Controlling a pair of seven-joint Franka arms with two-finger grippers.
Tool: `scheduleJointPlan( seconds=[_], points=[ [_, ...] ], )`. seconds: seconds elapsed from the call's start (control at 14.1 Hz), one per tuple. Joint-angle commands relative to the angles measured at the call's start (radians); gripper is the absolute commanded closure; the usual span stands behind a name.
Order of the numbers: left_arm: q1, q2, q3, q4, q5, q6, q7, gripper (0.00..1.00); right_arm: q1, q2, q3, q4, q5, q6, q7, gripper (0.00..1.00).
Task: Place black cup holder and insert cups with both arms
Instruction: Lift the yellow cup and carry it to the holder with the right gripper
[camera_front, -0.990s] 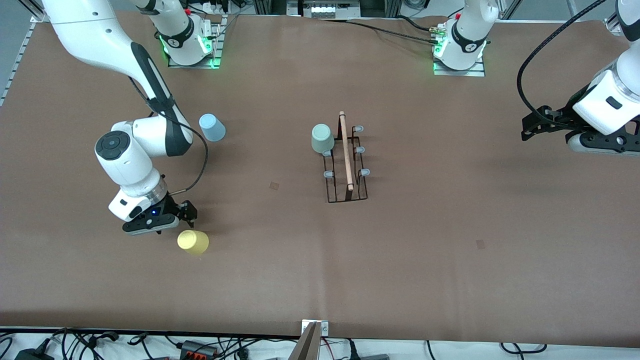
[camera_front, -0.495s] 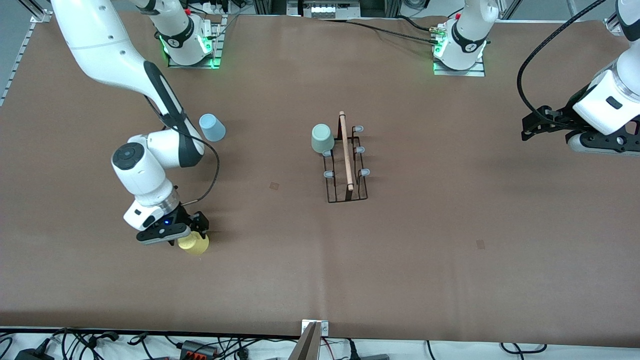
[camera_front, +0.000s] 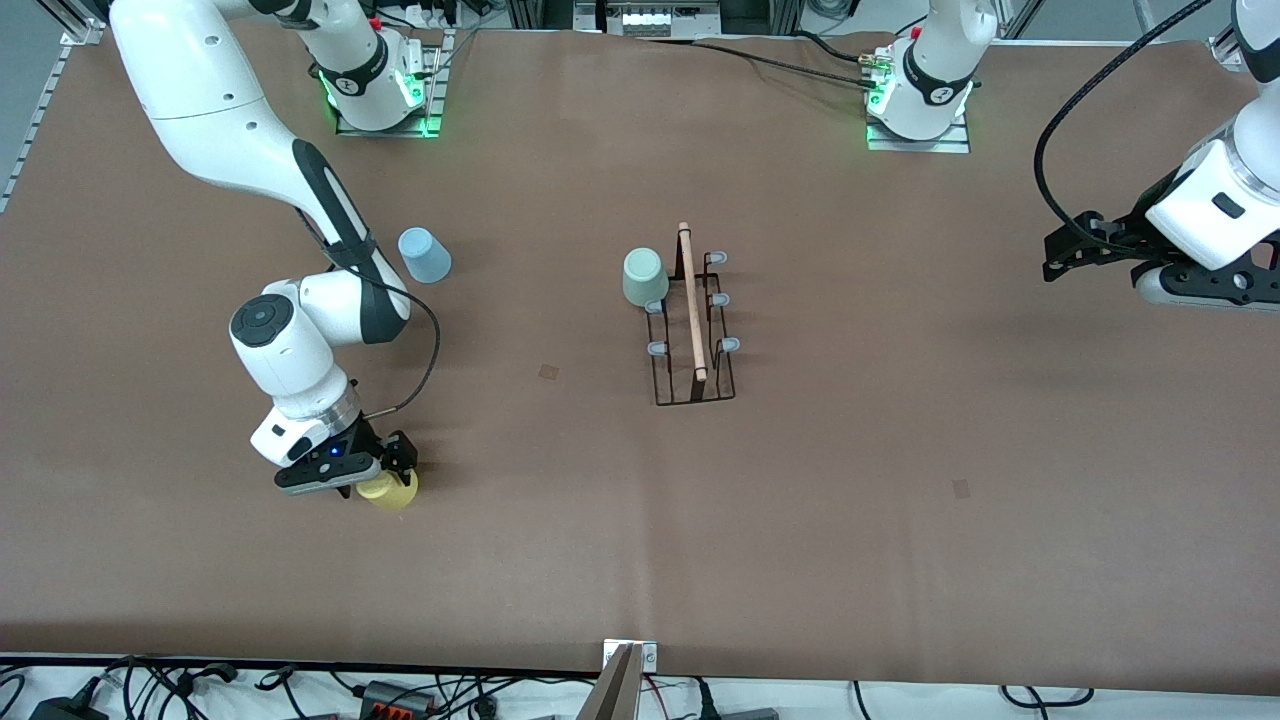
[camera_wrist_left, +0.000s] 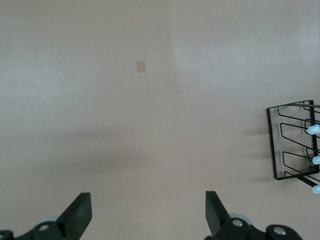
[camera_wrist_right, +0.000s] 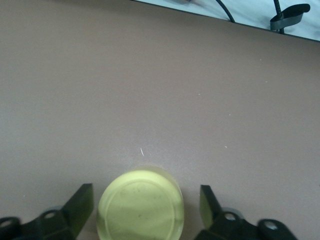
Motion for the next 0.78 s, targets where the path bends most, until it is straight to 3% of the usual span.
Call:
scheduleJointPlan(
  seconds=[0.0,0.21,0.49,0.71],
  points=[
    [0.006,-0.008,0.000,0.003,-0.011,-0.005,0.018,0.00,-0.008,-0.001,0.014,0.004,0.012,-0.005,-0.022,0.79],
    [0.006,-0.008,0.003,0.003,-0.011,-0.007,0.019,0.00,0.003,-0.052,0.016,-0.002,0.012,-0.069,-0.019,0.86],
    [0.006,-0.008,0.003,0.003,-0.011,-0.007,0.019,0.00,0.058,-0.226,0.016,-0.021,0.012,-0.359,0.021,0.88],
    [0.006,-0.008,0.004,0.003,-0.011,-0.007,0.019,0.00,0.121,-0.311,0.014,-0.007,0.012,-0.508,0.203,0.90]
  ],
)
